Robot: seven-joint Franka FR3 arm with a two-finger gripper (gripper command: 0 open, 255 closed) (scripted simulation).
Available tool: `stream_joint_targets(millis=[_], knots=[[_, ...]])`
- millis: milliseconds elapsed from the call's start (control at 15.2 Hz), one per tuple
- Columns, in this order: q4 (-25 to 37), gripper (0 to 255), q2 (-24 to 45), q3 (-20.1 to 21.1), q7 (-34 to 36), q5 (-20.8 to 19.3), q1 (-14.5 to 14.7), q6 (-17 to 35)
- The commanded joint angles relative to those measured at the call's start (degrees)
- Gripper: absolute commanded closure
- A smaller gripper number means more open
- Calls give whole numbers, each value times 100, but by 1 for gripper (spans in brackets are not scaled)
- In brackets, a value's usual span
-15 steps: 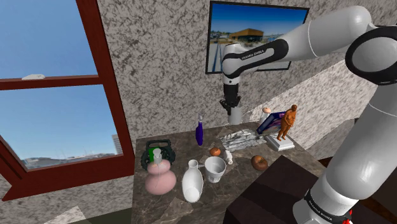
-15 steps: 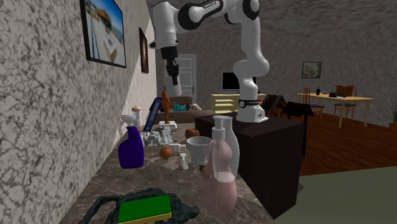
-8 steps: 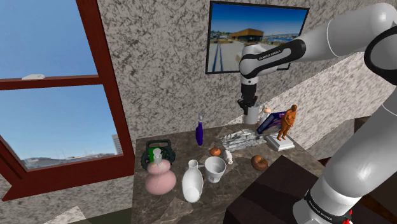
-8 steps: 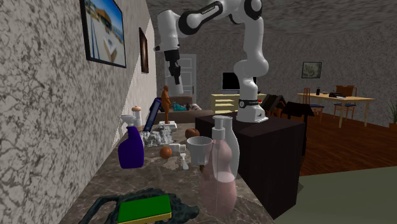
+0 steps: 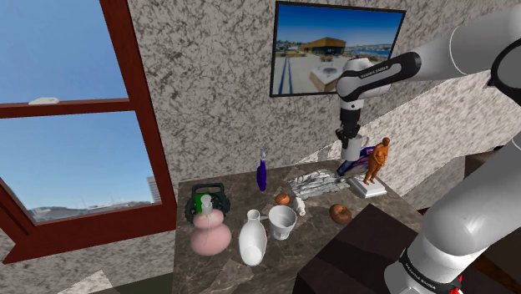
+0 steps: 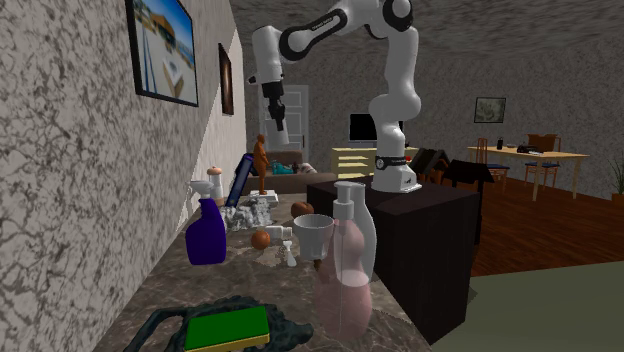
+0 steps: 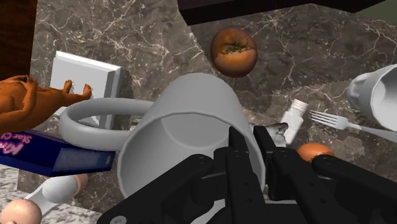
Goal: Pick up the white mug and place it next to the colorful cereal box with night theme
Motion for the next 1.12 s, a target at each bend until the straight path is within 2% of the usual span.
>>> stream_joint_targets(millis=[0, 528, 1056], knots=[[-138, 255, -83, -174, -272, -102, -150, 79], [-116, 255, -76, -856, -1339, -418, -700, 181], [316, 255, 333, -1542, -2505, -521, -1214, 299]])
